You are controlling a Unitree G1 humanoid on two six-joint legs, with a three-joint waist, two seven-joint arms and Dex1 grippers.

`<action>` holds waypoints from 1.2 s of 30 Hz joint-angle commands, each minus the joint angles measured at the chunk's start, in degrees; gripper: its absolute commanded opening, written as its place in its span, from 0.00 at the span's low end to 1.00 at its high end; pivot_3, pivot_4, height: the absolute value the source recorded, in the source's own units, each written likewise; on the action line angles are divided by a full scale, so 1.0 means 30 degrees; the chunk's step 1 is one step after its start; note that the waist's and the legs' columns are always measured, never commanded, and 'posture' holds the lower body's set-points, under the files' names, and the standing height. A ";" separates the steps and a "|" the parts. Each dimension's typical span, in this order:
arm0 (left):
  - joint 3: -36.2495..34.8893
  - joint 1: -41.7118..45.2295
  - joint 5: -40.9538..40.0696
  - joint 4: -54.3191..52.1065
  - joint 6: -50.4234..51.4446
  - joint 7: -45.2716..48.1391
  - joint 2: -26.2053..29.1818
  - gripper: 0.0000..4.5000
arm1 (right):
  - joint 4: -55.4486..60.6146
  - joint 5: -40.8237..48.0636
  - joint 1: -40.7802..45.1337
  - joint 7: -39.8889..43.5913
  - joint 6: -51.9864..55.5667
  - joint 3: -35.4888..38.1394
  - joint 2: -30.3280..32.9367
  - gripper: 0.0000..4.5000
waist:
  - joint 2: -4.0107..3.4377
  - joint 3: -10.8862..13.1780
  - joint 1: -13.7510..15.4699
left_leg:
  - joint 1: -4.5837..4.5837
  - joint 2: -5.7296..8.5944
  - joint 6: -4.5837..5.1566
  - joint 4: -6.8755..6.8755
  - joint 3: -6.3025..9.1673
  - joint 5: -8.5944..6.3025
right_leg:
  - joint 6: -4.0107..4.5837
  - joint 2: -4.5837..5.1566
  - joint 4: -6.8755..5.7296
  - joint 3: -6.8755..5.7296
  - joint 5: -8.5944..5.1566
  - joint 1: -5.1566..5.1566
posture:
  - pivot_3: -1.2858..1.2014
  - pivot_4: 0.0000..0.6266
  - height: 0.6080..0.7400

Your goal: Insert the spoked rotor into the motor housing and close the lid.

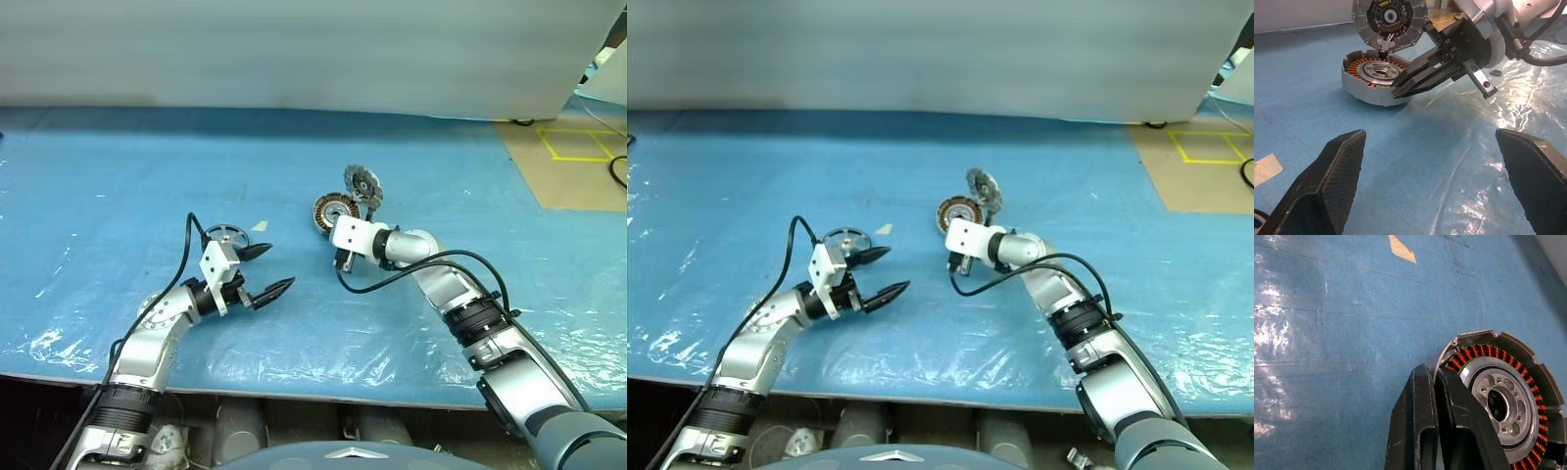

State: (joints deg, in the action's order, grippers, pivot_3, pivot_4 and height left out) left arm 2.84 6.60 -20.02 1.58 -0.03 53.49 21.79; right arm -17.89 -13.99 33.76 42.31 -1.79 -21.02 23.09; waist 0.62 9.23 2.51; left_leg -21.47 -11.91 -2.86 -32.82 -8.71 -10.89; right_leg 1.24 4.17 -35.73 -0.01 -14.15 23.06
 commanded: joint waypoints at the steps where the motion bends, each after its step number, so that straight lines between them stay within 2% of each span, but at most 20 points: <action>1: -0.0082 0.0092 -0.0033 -0.0165 -0.0506 0.0117 0.0000 1.00 | 0.2020 0.1800 -0.0195 0.2160 -0.0041 0.0310 0.0288 0.01 | 0.0000 0.0000 0.0001 | -0.0001 0.0000 0.0000 0.0005 0.0001 0.0000 | 0.0000 0.0000 0.0000 -0.0001 0.0000 0.0003 | 0.52 0.24 1.00; 7: -0.0047 -0.0013 -0.0052 0.0061 -0.0705 0.0272 0.0029 1.00 | 0.4441 0.2802 -0.1213 0.6617 0.0657 -0.0424 0.2587 0.01 | 0.0000 0.0000 0.0072 | -0.0023 -0.0001 0.0041 0.0023 0.0008 0.0020 | -0.0003 0.0000 0.0006 -0.0018 0.0002 0.0016 | 0.52 0.24 1.00; 11: -0.0021 -0.0069 -0.0027 0.0179 -0.0825 0.0320 -0.0011 1.00 | 0.5622 0.3264 -0.2401 0.8657 0.0908 -0.0817 0.3972 0.01 | 0.0000 0.0000 0.0113 | -0.0021 -0.0005 0.0054 0.0020 0.0015 0.0013 | -0.0001 0.0002 0.0004 -0.0026 0.0000 0.0011 | 0.52 0.24 1.00; 16: 0.0009 -0.0168 -0.0010 0.0215 -0.0891 0.0365 -0.0027 1.00 | 0.6192 0.3437 -0.3224 0.9329 0.1023 -0.0929 0.4537 0.01 | 0.0001 -0.0001 0.0076 | 0.0009 -0.0007 0.0113 0.0013 0.0011 -0.0022 | 0.0003 0.0002 0.0002 -0.0015 -0.0002 -0.0010 | 0.52 0.24 1.00; 22: 0.0070 -0.0093 0.0018 0.0368 -0.0816 0.0567 0.0060 1.00 | 0.7433 0.4986 -0.3490 1.0276 0.1852 -0.0458 0.4698 0.01 | 0.0000 -0.0001 0.0063 | 0.0012 -0.0009 0.0132 0.0006 0.0008 -0.0014 | 0.0007 0.0001 0.0003 -0.0009 -0.0004 -0.0012 | 0.52 0.24 1.00; 30: 0.0191 0.0248 0.0082 0.0769 -0.0901 0.0794 -0.0047 1.00 | 0.7978 0.5443 -0.3450 1.0125 0.2575 -0.0179 0.4729 0.01 | 0.0000 -0.0001 0.0068 | 0.0009 -0.0008 0.0139 0.0008 0.0007 -0.0010 | 0.0008 0.0002 0.0004 -0.0009 -0.0005 -0.0008 | 0.52 0.24 1.00; 33: 0.0242 0.0304 0.0128 0.0846 -0.0939 0.0818 -0.0114 1.00 | 0.7961 0.5760 -0.3534 0.9852 0.2985 0.0072 0.4539 0.14 | 0.0000 -0.0001 0.0069 | 0.0009 -0.0008 0.0138 0.0007 0.0007 -0.0010 | 0.0008 0.0003 0.0004 -0.0010 -0.0005 -0.0008 | 0.52 0.24 1.00; 36: 0.0302 0.0355 0.0137 0.0888 -0.0925 0.0838 -0.0147 1.00 | 0.7928 0.6132 -0.3504 0.9245 0.2889 0.0502 0.4184 0.37 | -0.0001 -0.0001 0.0069 | 0.0008 -0.0009 0.0137 0.0007 0.0007 -0.0010 | 0.0008 0.0003 0.0003 -0.0009 -0.0005 -0.0007 | 0.52 0.24 1.00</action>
State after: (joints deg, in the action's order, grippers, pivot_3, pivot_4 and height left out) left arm 3.72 7.02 -19.70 5.02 -1.87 55.61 21.39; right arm 4.65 2.42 23.36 70.83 6.93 -21.70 36.03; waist 0.61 9.22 2.71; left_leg -21.44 -11.93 -2.45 -32.80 -8.69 -10.92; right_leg 1.27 4.17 -35.72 -0.04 -14.16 23.04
